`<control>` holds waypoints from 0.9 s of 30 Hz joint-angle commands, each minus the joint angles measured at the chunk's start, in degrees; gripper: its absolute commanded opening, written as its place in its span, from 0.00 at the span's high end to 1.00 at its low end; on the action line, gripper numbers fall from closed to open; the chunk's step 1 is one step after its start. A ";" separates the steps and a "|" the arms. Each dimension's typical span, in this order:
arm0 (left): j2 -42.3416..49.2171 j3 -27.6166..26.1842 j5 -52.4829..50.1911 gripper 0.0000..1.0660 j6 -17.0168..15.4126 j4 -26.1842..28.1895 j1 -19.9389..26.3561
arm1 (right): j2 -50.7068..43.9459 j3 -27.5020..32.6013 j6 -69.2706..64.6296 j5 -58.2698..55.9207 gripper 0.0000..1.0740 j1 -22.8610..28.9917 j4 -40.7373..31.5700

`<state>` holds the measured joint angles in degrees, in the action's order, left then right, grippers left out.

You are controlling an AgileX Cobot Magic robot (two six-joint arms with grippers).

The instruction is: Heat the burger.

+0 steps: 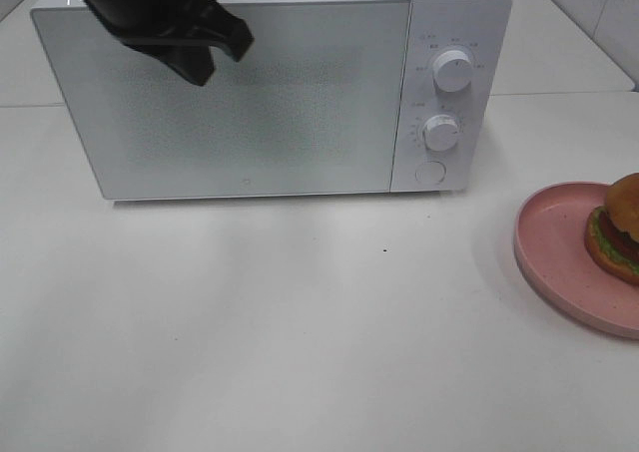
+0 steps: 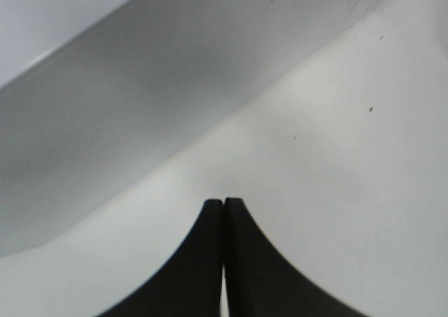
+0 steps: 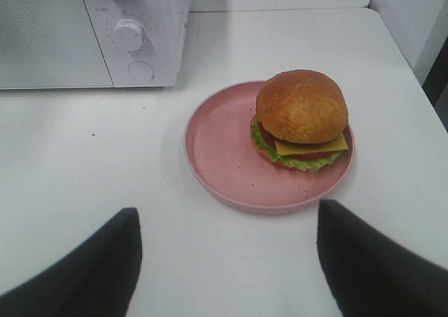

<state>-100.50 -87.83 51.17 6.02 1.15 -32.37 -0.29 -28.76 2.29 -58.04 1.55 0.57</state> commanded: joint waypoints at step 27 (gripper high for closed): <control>23.95 3.04 22.17 1.00 -7.85 0.00 23.38 | -1.26 0.23 0.29 0.80 0.38 -0.23 0.00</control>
<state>-77.18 -85.03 69.61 -1.32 0.92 -9.11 -0.29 -28.76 2.29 -58.04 1.55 0.57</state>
